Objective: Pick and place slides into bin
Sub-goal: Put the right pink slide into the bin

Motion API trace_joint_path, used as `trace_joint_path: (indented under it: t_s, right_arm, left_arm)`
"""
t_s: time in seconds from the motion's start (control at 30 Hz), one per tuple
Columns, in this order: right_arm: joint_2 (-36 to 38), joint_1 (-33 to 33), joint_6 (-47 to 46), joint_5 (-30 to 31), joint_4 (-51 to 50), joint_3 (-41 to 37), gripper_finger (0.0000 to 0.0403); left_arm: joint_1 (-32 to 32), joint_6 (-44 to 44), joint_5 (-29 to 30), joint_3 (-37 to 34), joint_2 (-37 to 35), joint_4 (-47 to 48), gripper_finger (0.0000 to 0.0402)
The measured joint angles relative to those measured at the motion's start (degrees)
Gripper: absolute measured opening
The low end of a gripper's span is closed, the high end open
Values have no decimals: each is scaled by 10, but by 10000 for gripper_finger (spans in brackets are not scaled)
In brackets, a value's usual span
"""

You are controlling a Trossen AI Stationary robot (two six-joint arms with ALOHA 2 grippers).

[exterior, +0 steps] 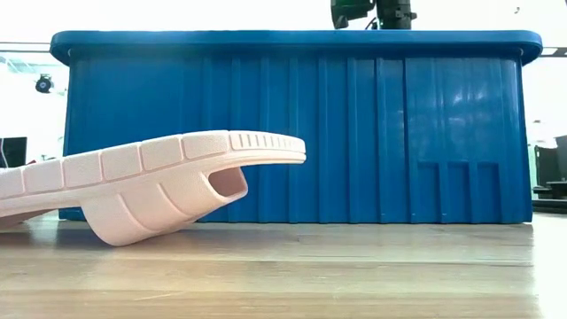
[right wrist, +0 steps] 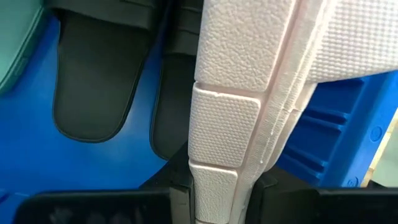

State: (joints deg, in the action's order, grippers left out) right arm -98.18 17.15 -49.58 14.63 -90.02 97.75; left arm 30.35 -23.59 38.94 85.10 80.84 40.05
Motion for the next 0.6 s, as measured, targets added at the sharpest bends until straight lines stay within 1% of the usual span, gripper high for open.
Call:
trace_joint_path:
  t_s: [0.27,0.6]
  right_arm:
    - [0,0,-10,2,0,-16,55]
    - [0,-2,-3,6,4,-17,55]
  left_arm:
    - [0,7,0,0,-4,0,185]
    - [0,16,1,0,-4,1,185]
